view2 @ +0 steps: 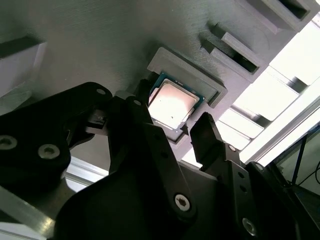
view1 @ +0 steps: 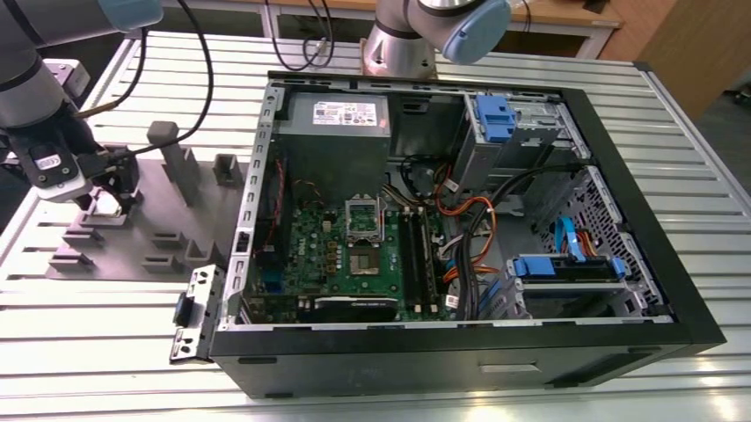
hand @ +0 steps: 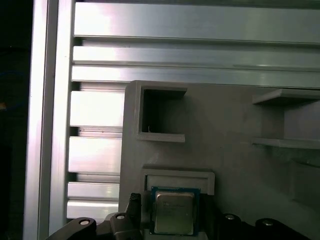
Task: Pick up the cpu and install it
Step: 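Reach for the cpu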
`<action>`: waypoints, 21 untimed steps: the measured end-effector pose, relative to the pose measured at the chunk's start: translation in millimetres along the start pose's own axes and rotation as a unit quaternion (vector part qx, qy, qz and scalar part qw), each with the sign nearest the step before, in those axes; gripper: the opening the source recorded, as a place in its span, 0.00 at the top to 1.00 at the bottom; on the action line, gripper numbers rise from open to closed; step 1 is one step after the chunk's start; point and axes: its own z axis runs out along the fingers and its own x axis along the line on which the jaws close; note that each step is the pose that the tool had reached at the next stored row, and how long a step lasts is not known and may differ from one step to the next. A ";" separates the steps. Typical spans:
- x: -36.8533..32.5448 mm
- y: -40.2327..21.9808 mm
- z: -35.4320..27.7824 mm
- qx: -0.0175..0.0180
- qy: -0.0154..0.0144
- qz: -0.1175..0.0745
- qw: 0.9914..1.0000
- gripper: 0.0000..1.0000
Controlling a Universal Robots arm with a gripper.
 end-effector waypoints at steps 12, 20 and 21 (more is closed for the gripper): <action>0.0 0.1 -1.2 0.000 0.000 0.000 1.000 0.41; 0.0 0.0 -1.1 0.000 0.000 0.000 1.000 0.49; 0.0 0.0 -1.1 0.000 0.000 0.000 1.000 0.49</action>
